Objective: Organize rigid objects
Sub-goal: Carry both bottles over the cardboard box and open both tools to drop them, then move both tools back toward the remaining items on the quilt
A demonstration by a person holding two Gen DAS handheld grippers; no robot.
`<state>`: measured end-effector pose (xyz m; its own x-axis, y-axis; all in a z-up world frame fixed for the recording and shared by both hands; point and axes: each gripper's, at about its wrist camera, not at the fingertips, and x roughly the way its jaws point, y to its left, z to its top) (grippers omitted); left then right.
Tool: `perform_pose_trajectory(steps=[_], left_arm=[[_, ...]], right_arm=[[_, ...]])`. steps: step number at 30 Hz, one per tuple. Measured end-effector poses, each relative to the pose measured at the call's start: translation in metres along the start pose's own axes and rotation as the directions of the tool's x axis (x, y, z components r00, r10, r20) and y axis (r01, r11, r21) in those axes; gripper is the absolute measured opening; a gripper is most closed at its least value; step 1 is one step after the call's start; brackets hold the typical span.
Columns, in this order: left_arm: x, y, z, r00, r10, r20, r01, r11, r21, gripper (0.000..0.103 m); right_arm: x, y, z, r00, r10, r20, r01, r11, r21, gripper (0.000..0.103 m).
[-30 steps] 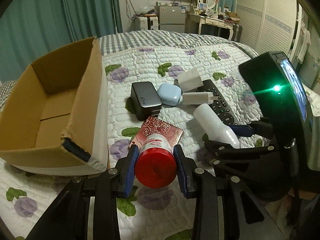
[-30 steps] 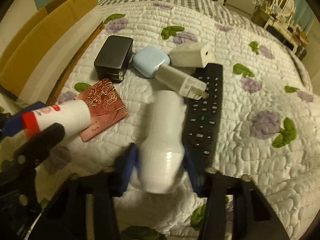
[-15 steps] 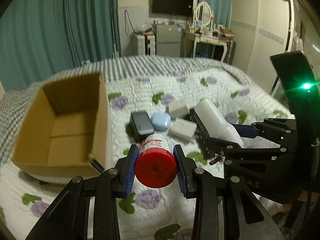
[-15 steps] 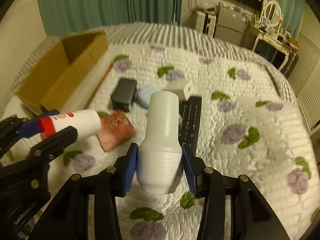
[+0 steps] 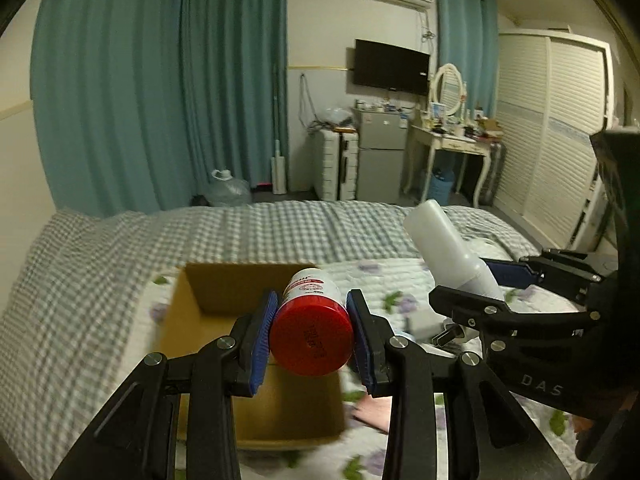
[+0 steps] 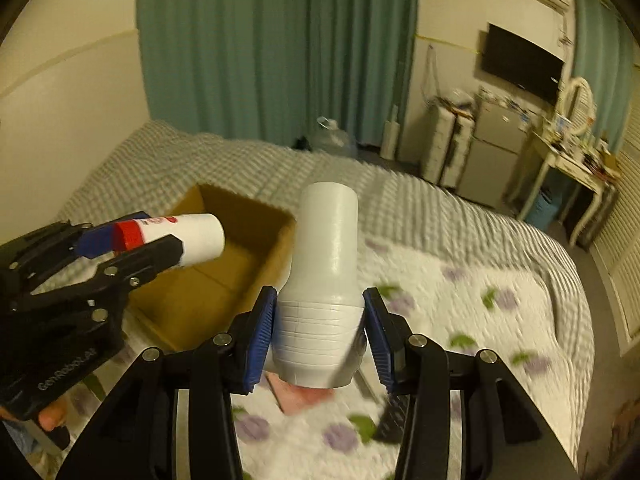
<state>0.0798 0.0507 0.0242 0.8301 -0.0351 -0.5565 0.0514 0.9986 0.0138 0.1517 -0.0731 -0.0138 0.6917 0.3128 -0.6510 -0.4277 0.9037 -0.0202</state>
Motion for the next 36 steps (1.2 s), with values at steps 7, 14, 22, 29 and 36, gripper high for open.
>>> perform_pose_trajectory(steps=[7, 14, 22, 29, 36], left_arm=[[0.036, 0.041, -0.009, 0.996, 0.062, -0.067, -0.063, 0.998, -0.005, 0.036], [0.081, 0.068, -0.029, 0.987, 0.07, -0.146, -0.071, 0.997, -0.007, 0.036], [0.109, 0.069, -0.048, 0.978, 0.052, -0.204, -0.05, 0.999, 0.014, 0.036], [0.115, 0.074, -0.053, 0.972, 0.039, -0.233, -0.043, 0.999, -0.012, 0.039], [0.088, 0.058, -0.038, 0.982, 0.054, -0.183, -0.061, 0.998, -0.031, 0.061]], right_arm=[[0.054, 0.045, 0.035, 0.996, 0.081, -0.023, -0.082, 0.995, -0.057, 0.044], [0.118, 0.052, 0.03, 0.987, 0.123, -0.106, -0.128, 0.991, -0.04, 0.044], [0.166, 0.053, 0.025, 0.975, 0.15, -0.167, -0.157, 0.987, -0.027, 0.044], [0.177, 0.055, 0.023, 0.965, 0.189, -0.184, -0.192, 0.981, 0.002, 0.044], [0.126, 0.03, 0.033, 0.981, 0.172, -0.086, -0.171, 0.985, 0.01, 0.07]])
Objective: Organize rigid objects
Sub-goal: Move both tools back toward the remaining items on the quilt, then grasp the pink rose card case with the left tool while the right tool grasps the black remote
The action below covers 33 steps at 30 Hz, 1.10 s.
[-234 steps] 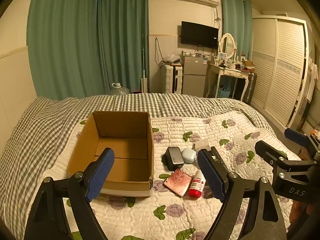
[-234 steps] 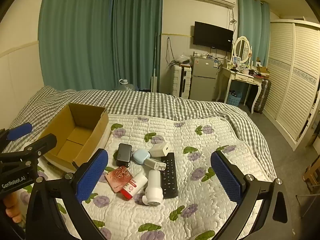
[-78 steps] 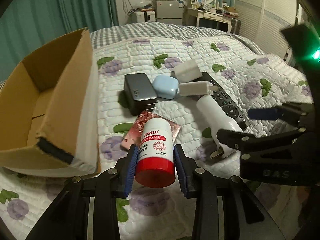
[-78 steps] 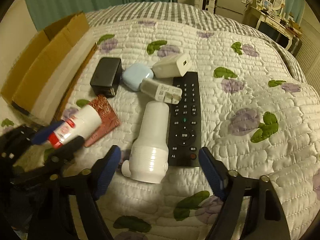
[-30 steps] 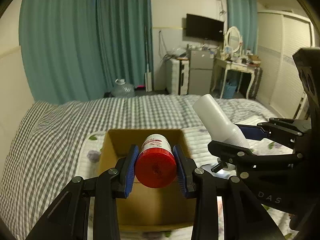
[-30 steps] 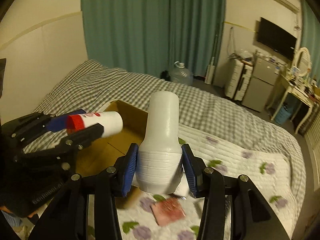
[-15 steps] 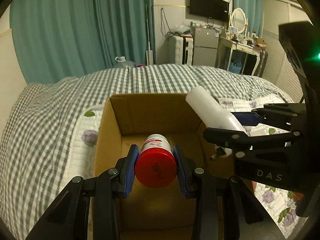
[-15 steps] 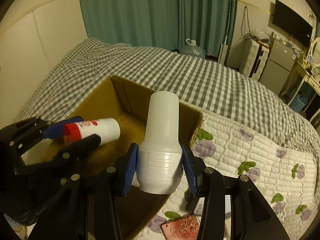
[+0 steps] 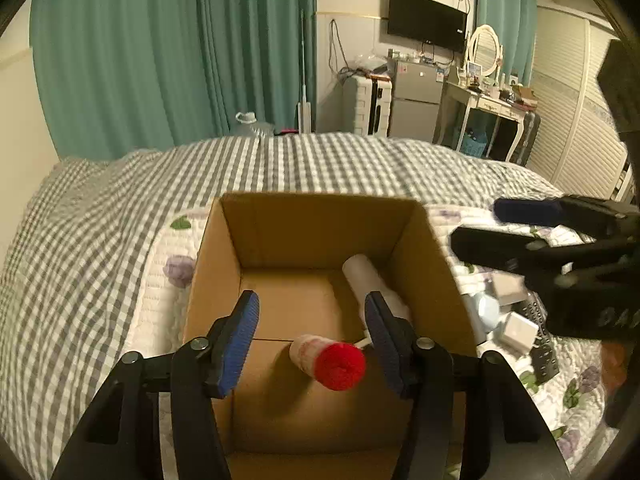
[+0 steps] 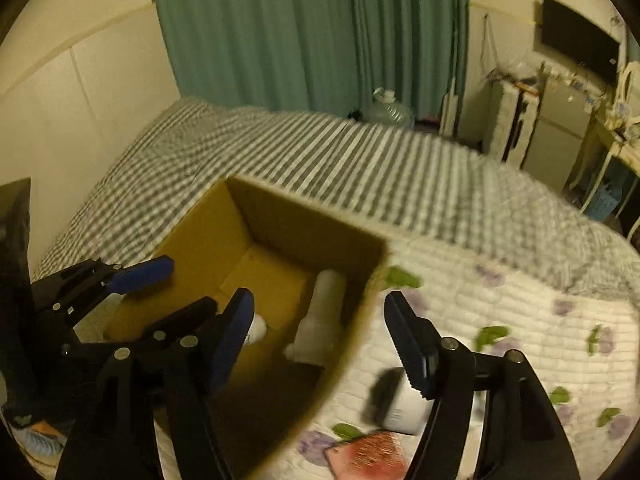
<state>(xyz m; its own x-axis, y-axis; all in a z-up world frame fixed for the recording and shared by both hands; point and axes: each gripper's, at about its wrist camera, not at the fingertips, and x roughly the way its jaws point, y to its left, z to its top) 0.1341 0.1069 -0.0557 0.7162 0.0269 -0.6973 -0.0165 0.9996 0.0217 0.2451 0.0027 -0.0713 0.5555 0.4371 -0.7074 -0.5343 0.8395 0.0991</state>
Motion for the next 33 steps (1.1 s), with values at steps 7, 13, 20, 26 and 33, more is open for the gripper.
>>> perform_pose_trajectory(steps=[7, 13, 20, 26, 33], left_arm=[[-0.036, -0.06, 0.012, 0.999, -0.016, 0.047, 0.013, 0.999, 0.052, 0.067], [-0.044, -0.116, 0.009, 0.997, -0.07, 0.039, 0.068, 0.996, 0.055, 0.069], [-0.017, -0.172, -0.017, 0.995, -0.085, -0.056, 0.09, 0.992, 0.09, 0.069], [0.023, -0.195, -0.05, 0.987, -0.048, -0.152, 0.066, 0.992, 0.111, 0.069], [0.068, -0.201, -0.087, 0.968, -0.005, -0.252, 0.046, 0.986, 0.16, 0.069]], right_arm=[[-0.077, -0.043, -0.011, 0.99, -0.123, 0.072, 0.121, 0.992, 0.031, 0.088], [-0.121, -0.087, -0.043, 0.969, -0.24, 0.064, 0.235, 0.969, 0.076, 0.094], [-0.126, -0.134, -0.09, 0.952, -0.305, -0.014, 0.304, 0.943, 0.136, 0.094], [-0.092, -0.155, -0.128, 0.951, -0.285, -0.115, 0.3, 0.943, 0.144, 0.094], [-0.047, -0.151, -0.162, 0.937, -0.244, -0.25, 0.271, 0.959, 0.082, 0.083]])
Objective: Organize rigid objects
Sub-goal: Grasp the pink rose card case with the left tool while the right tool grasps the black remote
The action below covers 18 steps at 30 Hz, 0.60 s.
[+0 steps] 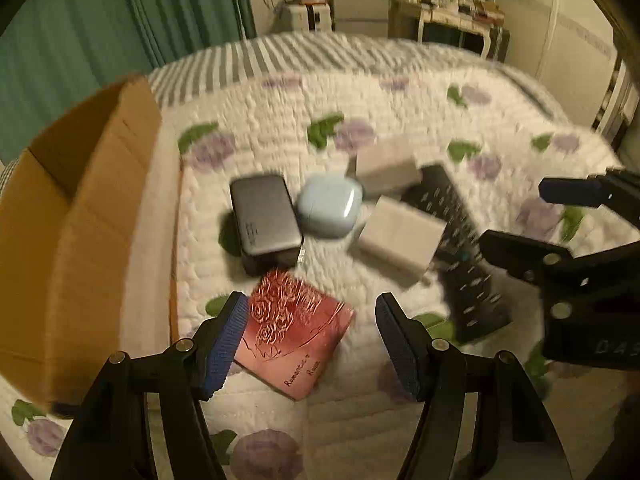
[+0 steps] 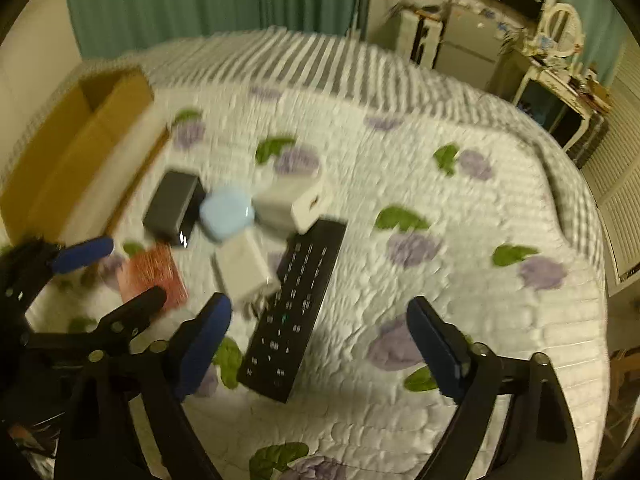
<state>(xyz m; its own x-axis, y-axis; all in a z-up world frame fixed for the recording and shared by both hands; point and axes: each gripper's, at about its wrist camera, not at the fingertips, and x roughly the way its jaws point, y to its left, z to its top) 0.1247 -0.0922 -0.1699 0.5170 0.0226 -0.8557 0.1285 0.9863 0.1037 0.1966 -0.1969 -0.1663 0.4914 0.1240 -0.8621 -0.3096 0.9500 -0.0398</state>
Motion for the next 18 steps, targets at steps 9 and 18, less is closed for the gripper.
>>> perform_pose_trajectory(steps=[9, 18], left_arm=[[0.023, 0.008, -0.018, 0.998, 0.009, -0.06, -0.006, 0.999, 0.045, 0.069], [0.034, 0.0, -0.016, 0.999, 0.031, -0.021, -0.029, 0.994, 0.103, 0.075]], right_arm=[[0.033, 0.011, -0.01, 0.99, 0.042, -0.132, -0.045, 0.999, -0.026, 0.07], [0.059, 0.025, -0.013, 0.976, 0.039, -0.214, -0.051, 0.997, -0.051, 0.061]])
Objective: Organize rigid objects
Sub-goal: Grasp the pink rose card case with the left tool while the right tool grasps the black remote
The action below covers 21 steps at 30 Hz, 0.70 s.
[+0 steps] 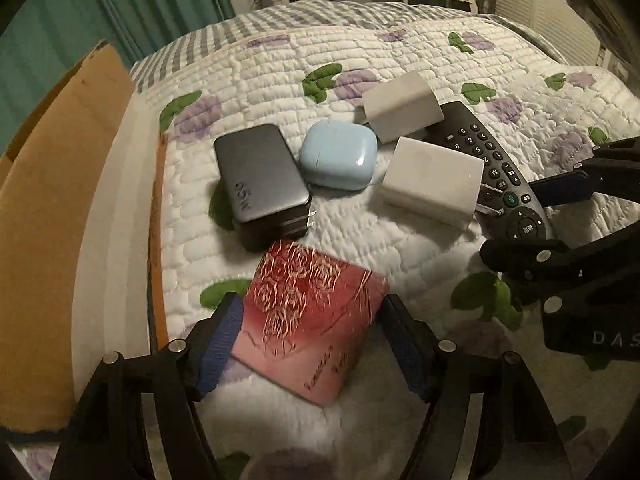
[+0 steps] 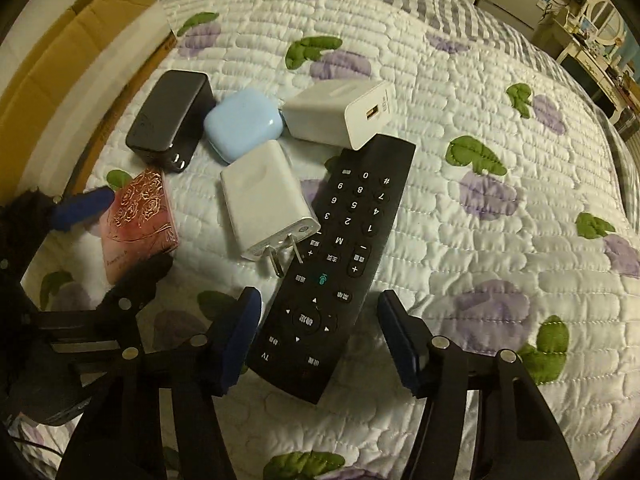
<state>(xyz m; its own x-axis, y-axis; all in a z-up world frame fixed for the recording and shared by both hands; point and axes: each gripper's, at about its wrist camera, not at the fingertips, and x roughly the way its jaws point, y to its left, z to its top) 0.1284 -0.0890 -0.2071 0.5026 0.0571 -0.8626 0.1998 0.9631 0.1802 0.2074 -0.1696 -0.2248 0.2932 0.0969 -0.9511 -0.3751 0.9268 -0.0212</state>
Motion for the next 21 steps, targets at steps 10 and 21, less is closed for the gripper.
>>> perform_pose_trajectory(steps=[10, 21], left_arm=[[0.019, 0.006, 0.008, 0.998, -0.063, -0.012, 0.063, 0.998, -0.015, 0.078], [-0.018, 0.009, 0.001, 0.988, -0.155, -0.016, 0.154, 0.986, -0.07, 0.074]], right_arm=[[0.009, 0.001, 0.001, 1.0, -0.01, 0.004, 0.01, 1.0, 0.003, 0.046], [-0.028, -0.003, -0.017, 0.992, -0.057, 0.111, 0.056, 0.998, 0.016, 0.036]])
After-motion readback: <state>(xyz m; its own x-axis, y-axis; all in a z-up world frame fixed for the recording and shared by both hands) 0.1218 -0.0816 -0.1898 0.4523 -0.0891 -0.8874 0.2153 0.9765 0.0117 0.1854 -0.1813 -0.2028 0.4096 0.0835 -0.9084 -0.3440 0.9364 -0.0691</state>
